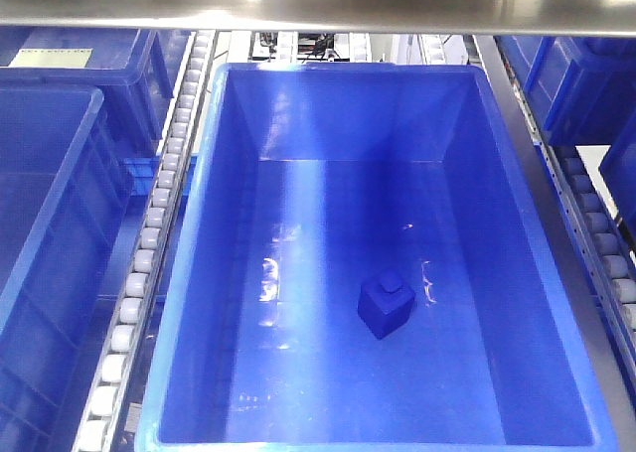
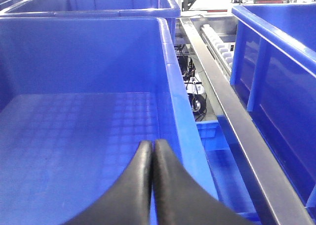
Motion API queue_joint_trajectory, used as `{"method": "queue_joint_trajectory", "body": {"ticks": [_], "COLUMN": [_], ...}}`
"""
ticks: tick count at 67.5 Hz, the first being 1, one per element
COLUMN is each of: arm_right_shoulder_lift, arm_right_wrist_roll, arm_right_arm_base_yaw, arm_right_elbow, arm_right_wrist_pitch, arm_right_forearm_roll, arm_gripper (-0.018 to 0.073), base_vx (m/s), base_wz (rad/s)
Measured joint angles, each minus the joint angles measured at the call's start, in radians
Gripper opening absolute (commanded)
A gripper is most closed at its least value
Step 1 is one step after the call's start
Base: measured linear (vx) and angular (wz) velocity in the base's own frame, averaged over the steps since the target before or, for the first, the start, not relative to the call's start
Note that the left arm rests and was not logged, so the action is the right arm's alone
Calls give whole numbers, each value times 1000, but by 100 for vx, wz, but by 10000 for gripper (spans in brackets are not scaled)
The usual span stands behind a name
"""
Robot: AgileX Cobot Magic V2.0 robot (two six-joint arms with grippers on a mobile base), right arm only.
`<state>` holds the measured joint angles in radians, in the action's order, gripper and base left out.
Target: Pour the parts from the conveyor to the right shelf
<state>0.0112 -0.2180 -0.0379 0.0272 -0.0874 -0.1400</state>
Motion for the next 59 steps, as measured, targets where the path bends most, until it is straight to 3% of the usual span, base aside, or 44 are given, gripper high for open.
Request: {"method": "queue_joint_trajectory", "body": {"ticks": [13,59], "arm_right_shoulder_lift": [0,0], "arm_right_wrist_roll": [0,0], "arm_right_arm_base_yaw": [0,0], "arm_right_elbow": [0,0], "arm_right_wrist_pitch": [0,0], "arm_right_forearm_roll": [-50,-52], "arm_gripper": [-10,-10], "base_vx": [0,0], "base_wz": [0,0]}}
